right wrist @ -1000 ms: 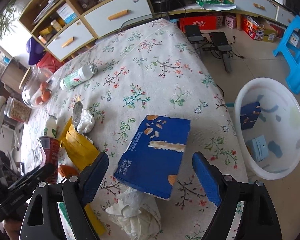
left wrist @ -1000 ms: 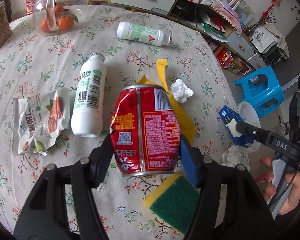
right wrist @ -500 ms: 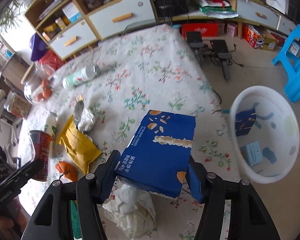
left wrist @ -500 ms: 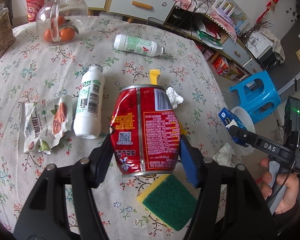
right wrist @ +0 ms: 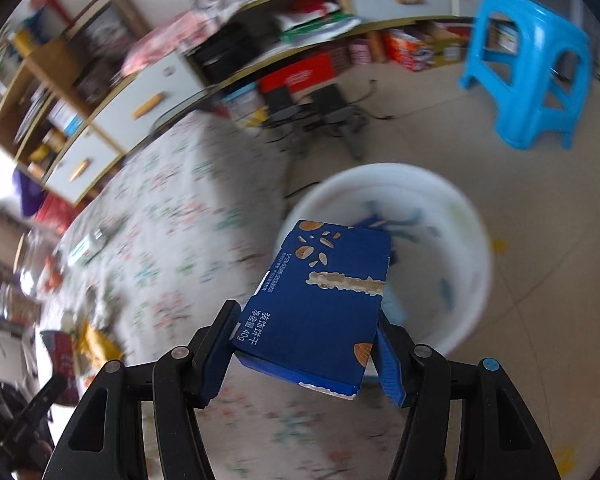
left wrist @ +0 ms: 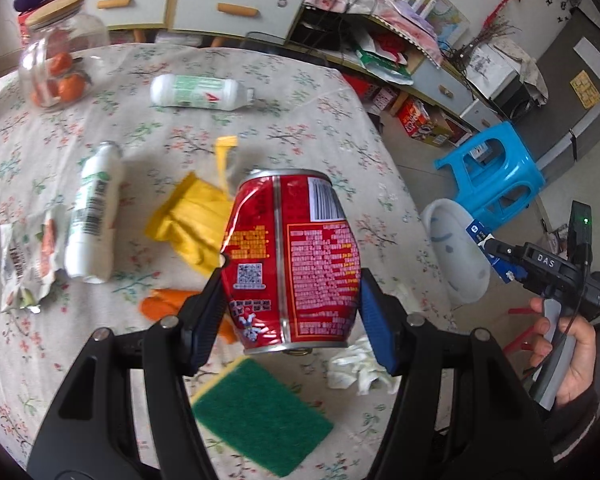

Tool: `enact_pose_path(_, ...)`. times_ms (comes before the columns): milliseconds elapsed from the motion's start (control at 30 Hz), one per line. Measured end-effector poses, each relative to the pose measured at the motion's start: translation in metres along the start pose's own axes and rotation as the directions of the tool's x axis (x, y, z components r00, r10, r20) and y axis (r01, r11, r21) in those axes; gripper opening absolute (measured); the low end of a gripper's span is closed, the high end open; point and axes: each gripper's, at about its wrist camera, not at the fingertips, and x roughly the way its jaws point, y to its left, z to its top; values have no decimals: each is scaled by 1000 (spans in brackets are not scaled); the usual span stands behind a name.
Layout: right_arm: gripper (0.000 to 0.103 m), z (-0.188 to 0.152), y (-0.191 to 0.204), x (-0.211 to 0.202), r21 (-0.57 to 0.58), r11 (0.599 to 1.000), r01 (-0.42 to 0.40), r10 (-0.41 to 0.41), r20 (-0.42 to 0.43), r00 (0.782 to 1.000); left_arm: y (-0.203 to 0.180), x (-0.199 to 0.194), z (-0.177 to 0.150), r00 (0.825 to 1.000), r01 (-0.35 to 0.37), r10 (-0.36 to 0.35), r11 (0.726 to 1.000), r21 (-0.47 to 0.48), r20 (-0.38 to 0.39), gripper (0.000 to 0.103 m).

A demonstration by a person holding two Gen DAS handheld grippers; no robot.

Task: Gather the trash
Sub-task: 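Drop the blue box into the bin with the right gripper while the left gripper grasps the red can, then carry the red can with the left gripper over the bin and release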

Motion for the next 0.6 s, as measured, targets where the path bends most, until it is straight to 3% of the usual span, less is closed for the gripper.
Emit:
enact_pose_path(200, 64, 10, -37, 0, 65, 998, 12, -14, 23, 1000, -41, 14, 6, 999, 45, -44, 997, 65, -16, 65)
enact_pose_path(333, 80, 14, -54, -4, 103, 995, 12, -16, 38, 999, -67, 30, 8, 998, 48, -43, 991, 122, -42, 65)
enact_pose_path(600, 81, 8, -81, -29, 93, 994, 51, -58, 71, 996, -122, 67, 10, 988, 119, -98, 976, 181, -120, 65)
